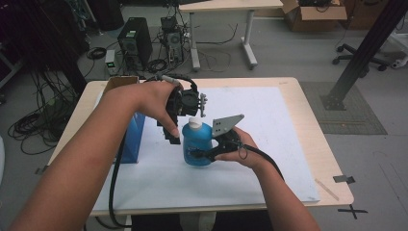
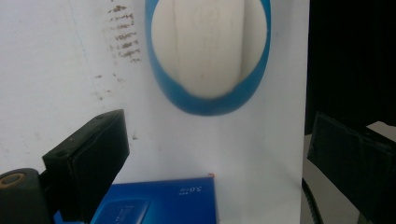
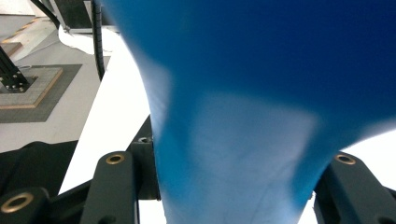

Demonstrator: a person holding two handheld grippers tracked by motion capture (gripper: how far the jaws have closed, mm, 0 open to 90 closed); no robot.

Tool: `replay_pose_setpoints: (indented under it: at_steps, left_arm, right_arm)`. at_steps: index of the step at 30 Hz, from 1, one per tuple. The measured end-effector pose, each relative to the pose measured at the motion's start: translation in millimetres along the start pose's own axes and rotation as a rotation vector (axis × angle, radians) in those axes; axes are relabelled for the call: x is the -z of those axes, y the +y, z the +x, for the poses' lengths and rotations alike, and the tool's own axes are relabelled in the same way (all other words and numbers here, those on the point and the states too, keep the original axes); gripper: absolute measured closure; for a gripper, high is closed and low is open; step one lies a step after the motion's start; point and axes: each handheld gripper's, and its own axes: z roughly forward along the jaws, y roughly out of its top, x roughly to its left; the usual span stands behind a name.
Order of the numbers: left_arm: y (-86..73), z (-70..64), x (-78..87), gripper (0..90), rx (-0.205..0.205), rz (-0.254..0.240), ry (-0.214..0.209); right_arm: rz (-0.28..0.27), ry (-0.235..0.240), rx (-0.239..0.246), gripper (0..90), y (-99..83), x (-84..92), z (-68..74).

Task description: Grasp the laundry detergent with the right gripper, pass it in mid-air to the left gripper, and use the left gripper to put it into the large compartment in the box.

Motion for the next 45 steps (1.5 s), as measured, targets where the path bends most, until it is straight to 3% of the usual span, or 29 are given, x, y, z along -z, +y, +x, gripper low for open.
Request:
replay_pose_setpoints:
  at_steps: [17, 45]
  left_arm:
    - [6.8, -2.2, -13.5, 5.5, 0.009, 0.019, -0.013]
    - [13.9, -6.4, -23.2, 8.4, 0.004, 0.036, 0.006]
  right_arm:
    - [0.015, 0.005, 0.018, 44.8, 3.4, -18.6, 5.2]
    - [-0.008, 0.006, 0.029, 44.7, 16.0, -24.3, 9.3]
